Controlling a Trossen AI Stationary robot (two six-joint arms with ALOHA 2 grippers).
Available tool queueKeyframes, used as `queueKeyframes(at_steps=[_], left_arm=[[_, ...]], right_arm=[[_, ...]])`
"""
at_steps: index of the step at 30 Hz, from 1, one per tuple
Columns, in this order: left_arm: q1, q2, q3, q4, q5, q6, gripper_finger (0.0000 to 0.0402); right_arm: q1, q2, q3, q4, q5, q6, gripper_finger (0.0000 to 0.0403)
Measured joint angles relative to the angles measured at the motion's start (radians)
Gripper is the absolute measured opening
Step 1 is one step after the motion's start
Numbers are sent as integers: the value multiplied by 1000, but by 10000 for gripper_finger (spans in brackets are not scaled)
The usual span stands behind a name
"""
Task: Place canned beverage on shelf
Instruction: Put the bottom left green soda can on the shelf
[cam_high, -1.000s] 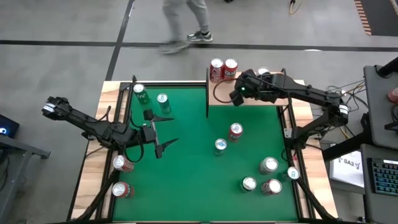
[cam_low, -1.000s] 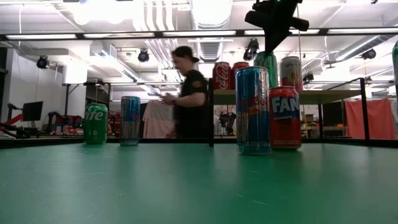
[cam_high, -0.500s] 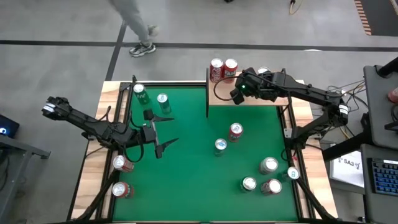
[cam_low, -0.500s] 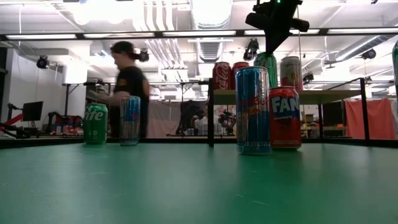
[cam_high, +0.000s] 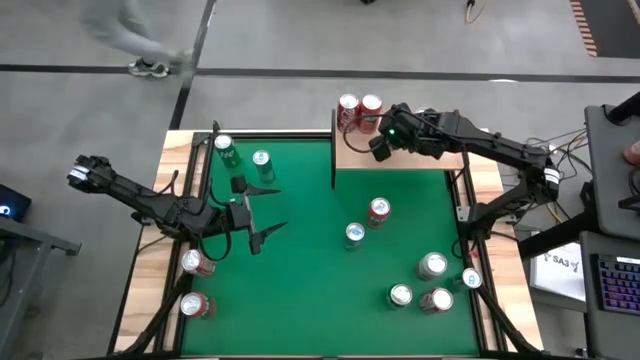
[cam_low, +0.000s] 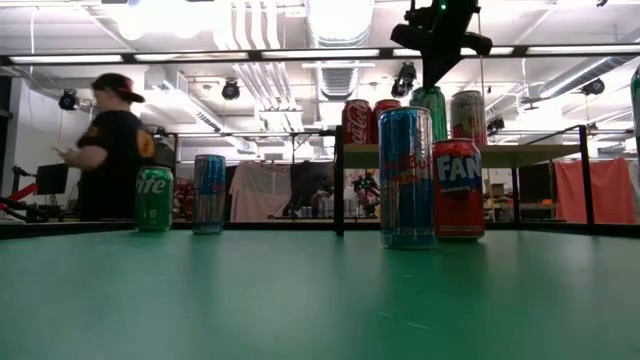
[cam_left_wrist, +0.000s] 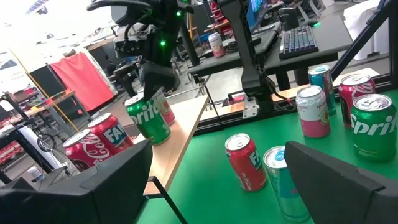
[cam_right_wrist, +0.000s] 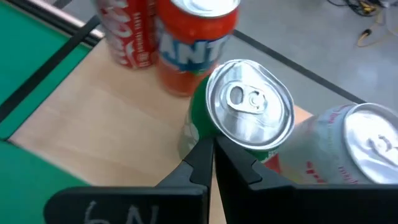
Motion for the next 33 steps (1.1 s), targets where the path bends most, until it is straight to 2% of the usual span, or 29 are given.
queueKeyframes(at_steps=[13,27,30,33], left_arm=[[0,0,0,0,0,0,349],[0,0,0,0,0,3,349],[0,0,0,0,0,3,349],[0,0,0,0,0,3,349]], right_arm=[[-31,0,0,23,-1,-16,9],[-65,1,-1,66,-2,-126,9],[-61,0,-1,67,-17,-122,9],[-53,-5,-1,63,-91,-118,9]])
